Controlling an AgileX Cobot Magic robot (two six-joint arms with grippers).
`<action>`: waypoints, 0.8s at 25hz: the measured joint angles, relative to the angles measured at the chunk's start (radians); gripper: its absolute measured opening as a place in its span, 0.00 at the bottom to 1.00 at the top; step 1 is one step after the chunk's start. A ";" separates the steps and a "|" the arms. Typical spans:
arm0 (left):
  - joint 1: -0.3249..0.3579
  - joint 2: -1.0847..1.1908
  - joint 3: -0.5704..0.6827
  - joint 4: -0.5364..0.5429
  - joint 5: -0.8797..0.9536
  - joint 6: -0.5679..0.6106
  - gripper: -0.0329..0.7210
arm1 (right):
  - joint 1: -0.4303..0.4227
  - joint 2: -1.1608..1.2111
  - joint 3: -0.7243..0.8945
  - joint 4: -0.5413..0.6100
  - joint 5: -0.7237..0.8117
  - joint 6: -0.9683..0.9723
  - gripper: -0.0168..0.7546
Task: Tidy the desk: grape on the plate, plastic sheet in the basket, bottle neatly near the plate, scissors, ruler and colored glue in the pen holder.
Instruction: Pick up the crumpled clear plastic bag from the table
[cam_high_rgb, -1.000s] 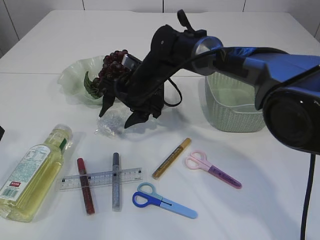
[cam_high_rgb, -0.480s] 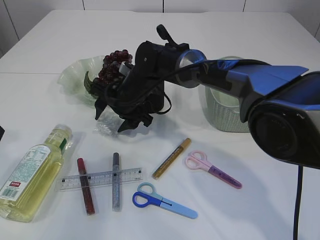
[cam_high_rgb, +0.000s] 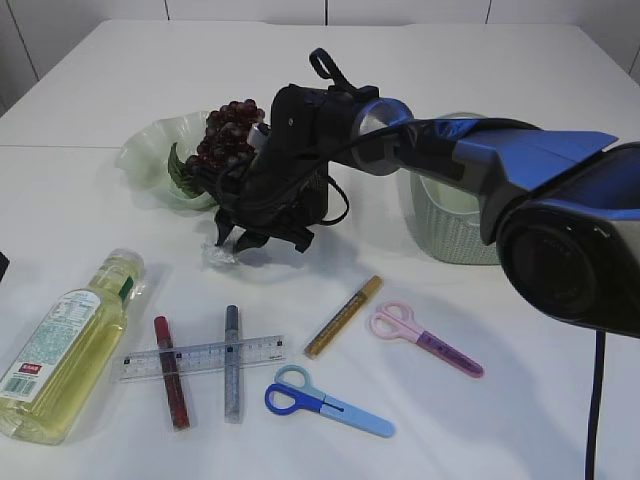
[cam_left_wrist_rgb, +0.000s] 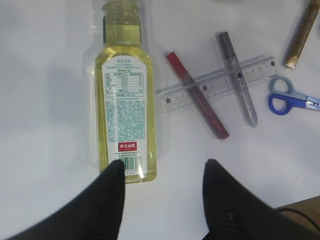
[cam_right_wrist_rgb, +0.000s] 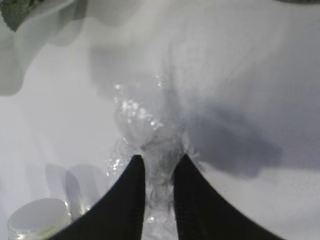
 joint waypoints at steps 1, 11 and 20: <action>0.000 0.000 0.000 0.000 0.000 0.000 0.54 | 0.000 0.000 0.000 0.000 0.000 0.000 0.19; 0.000 0.000 0.000 0.000 0.000 0.000 0.54 | 0.000 -0.006 -0.004 -0.050 0.092 -0.020 0.04; 0.000 0.000 0.000 0.000 0.000 0.000 0.54 | 0.000 -0.062 -0.006 -0.127 0.273 -0.166 0.04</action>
